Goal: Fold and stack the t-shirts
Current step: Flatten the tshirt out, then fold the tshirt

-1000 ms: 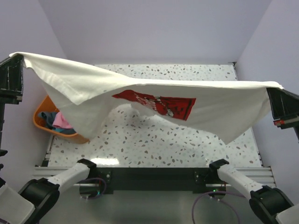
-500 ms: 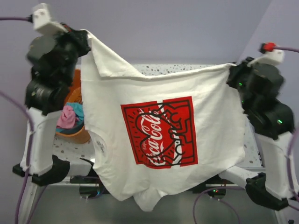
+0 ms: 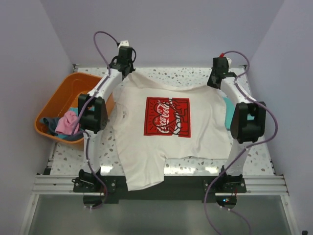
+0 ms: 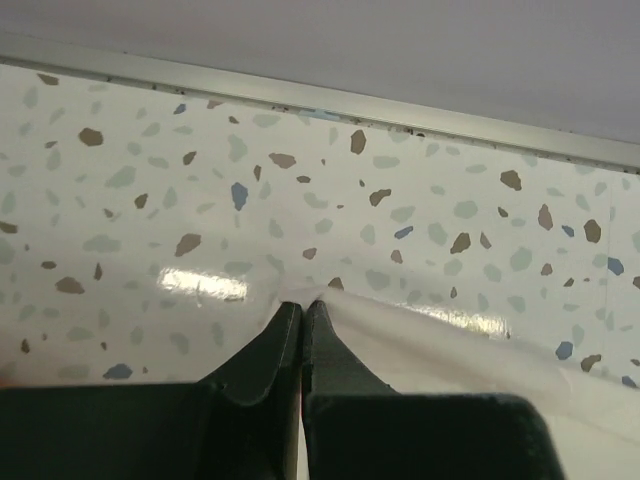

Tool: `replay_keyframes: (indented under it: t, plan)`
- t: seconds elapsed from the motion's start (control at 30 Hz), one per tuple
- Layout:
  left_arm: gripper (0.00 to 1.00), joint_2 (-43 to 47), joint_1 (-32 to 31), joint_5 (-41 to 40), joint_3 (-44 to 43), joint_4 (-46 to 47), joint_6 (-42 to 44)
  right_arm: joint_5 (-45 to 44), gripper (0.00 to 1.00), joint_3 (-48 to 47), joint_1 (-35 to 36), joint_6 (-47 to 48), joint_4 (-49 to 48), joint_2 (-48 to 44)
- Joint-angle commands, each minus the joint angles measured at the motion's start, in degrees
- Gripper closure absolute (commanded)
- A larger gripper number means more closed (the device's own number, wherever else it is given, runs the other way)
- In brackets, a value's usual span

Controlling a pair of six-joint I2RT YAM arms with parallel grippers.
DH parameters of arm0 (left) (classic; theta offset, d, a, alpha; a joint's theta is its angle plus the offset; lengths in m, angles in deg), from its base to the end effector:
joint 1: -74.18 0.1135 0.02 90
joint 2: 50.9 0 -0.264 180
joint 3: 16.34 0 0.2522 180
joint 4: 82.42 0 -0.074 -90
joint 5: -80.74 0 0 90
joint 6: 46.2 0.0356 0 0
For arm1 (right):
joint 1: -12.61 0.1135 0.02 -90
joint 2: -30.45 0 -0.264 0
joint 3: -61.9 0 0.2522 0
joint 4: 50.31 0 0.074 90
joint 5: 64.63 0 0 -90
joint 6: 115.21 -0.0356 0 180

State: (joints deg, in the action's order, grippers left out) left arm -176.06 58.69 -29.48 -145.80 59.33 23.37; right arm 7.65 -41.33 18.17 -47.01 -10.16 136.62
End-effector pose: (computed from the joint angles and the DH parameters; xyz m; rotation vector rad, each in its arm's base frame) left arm 0.4973 -0.1250 0.2883 -0.2914 2.1023 0.0116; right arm 0.4232 0.0303 0.2804 0.4740 2.2320 -0.1112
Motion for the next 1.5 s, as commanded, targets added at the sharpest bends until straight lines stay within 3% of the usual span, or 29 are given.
replay_keyframes:
  t: [0.0,0.13,0.37,0.63,1.0,1.47]
  plan:
    - [1.00,-3.8,0.6,2.6,-8.9,8.8,1.8,6.4,1.00,-8.7,-1.3,2.5,-6.5,8.7]
    - [1.00,-9.9,1.0,5.5,-10.9,11.7,1.5,4.6,1.00,-16.2,-1.9,5.3,-7.0,15.8]
    - [1.00,-8.7,1.5,6.4,-6.3,11.9,-0.2,9.0,1.00,-18.4,-2.4,8.1,-8.2,17.6]
    - [1.00,6.0,1.5,10.1,13.2,10.4,-5.9,10.6,1.00,-10.2,-2.5,14.9,-7.8,10.5]
    - [1.00,25.4,1.4,12.7,33.5,5.9,-15.4,7.8,1.00,-4.1,-2.5,21.4,-4.3,3.6]
    - [1.00,42.6,-1.2,14.1,51.9,2.4,-22.5,7.3,1.00,0.3,-2.5,27.9,-3.1,-0.3]
